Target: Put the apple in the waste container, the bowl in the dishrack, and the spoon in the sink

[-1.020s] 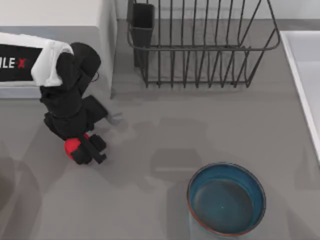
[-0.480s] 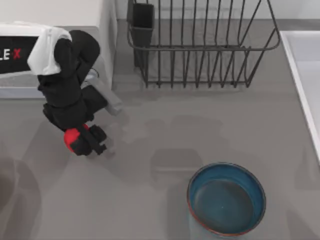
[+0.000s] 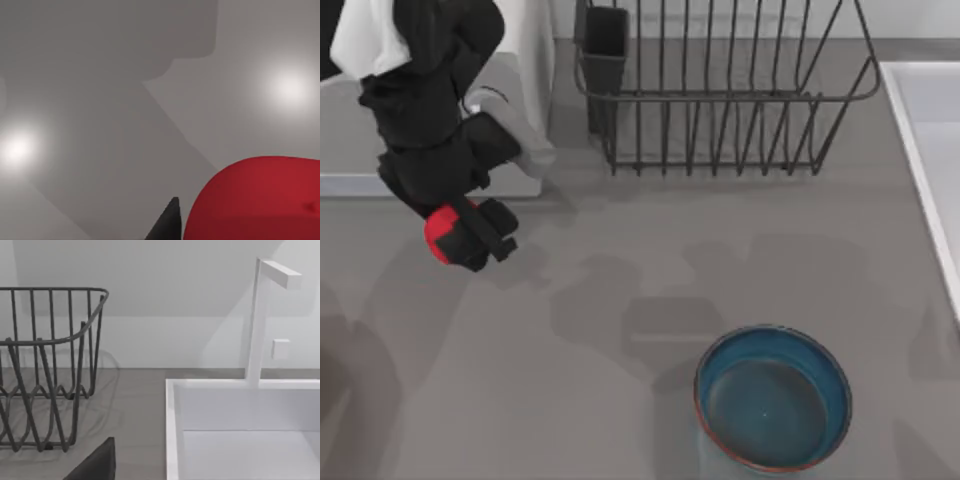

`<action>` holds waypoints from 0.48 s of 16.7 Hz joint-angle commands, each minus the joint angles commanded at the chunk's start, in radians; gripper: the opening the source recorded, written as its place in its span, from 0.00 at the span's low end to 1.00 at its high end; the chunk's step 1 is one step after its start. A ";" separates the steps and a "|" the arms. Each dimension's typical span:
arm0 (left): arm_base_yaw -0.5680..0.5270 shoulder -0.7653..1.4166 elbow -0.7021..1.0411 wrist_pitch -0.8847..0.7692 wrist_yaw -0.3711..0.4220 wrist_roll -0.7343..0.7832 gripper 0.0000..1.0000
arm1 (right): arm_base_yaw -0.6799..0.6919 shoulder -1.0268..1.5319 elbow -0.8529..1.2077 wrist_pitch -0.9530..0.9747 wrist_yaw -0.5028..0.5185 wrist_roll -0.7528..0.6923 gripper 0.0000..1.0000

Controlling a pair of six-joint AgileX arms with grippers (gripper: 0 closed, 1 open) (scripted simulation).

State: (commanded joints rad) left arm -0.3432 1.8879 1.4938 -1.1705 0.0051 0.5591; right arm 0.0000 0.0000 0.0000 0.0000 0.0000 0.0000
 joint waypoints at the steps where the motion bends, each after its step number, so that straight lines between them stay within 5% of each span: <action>1: 0.000 -0.001 0.001 -0.001 0.000 0.000 0.00 | 0.000 0.000 0.000 0.000 0.000 0.000 1.00; 8: 0.007 -0.059 -0.018 0.015 0.015 -0.004 0.00 | 0.000 0.000 0.000 0.000 0.000 0.000 1.00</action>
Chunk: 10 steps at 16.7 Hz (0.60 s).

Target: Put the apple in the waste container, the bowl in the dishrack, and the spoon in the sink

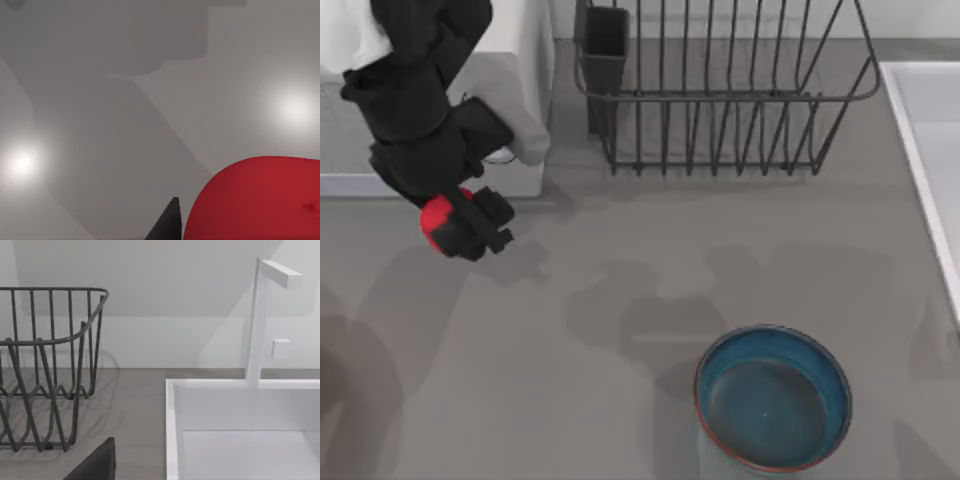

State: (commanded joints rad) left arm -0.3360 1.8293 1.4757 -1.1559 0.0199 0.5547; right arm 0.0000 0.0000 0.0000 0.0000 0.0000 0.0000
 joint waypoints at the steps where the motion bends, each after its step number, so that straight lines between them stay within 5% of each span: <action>1: 0.010 -0.034 -0.011 0.005 0.005 -0.007 0.00 | 0.000 0.000 0.000 0.000 0.000 0.000 1.00; 5: 0.121 -0.189 -0.079 -0.007 -0.005 -0.090 0.00 | 0.000 0.000 0.000 0.000 0.000 0.000 1.00; 10: 0.395 -0.340 -0.188 -0.098 -0.090 -0.281 0.00 | 0.000 0.000 0.000 0.000 0.000 0.000 1.00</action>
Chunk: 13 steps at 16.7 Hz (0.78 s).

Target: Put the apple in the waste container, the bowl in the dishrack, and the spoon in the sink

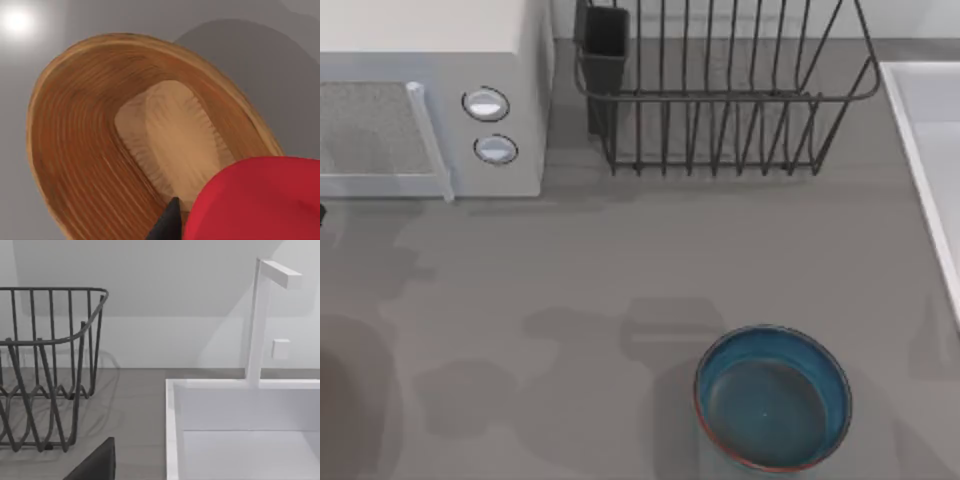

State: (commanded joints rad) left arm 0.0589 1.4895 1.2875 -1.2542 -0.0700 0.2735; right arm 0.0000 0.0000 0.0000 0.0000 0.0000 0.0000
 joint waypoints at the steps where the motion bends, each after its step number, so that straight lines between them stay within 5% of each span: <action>1: 0.041 -0.019 -0.018 -0.021 -0.018 -0.035 0.00 | 0.000 0.000 0.000 0.000 0.000 0.000 1.00; 9: 0.098 -0.045 -0.049 -0.055 -0.051 -0.086 0.00 | 0.000 0.000 0.000 0.000 0.000 0.000 1.00; 13: 0.113 -0.033 -0.151 0.060 -0.050 -0.074 0.00 | 0.000 0.000 0.000 0.000 0.000 0.000 1.00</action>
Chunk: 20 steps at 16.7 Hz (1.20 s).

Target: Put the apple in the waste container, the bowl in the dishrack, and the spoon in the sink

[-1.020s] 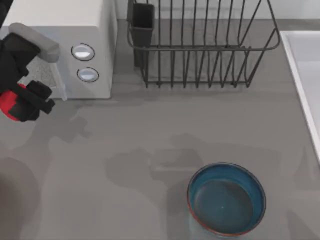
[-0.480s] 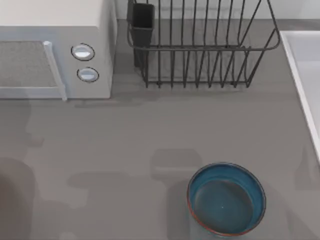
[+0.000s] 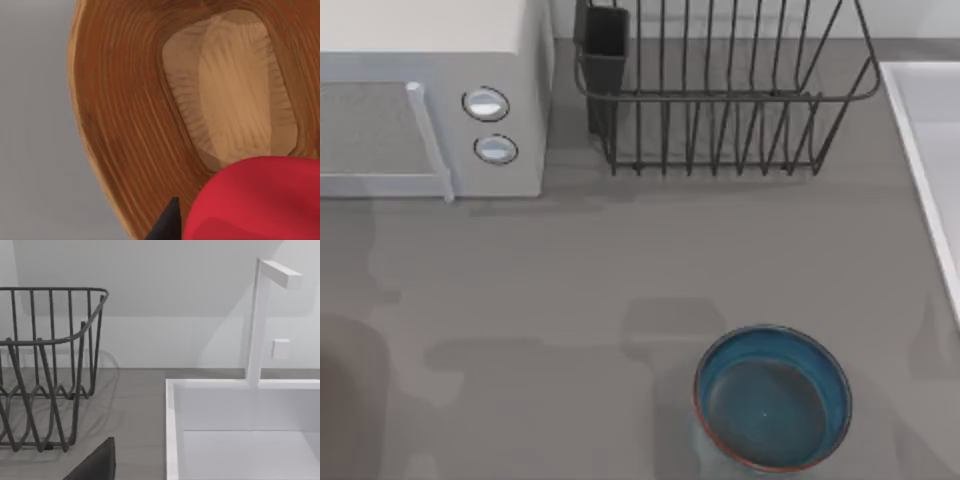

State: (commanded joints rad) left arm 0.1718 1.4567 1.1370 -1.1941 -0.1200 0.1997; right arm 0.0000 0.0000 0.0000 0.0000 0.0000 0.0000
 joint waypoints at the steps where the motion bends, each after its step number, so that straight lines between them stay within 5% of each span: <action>1: 0.004 0.003 -0.035 0.048 0.000 0.003 0.00 | 0.000 0.000 0.000 0.000 0.000 0.000 1.00; 9: 0.022 0.024 -0.140 0.165 0.000 0.018 0.00 | 0.000 0.000 0.000 0.000 0.000 0.000 1.00; 20: 0.022 0.024 -0.140 0.165 0.000 0.018 0.83 | 0.000 0.000 0.000 0.000 0.000 0.000 1.00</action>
State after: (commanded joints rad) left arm 0.1938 1.4807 0.9969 -1.0287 -0.1200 0.2181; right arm 0.0000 0.0000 0.0000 0.0000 0.0000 0.0000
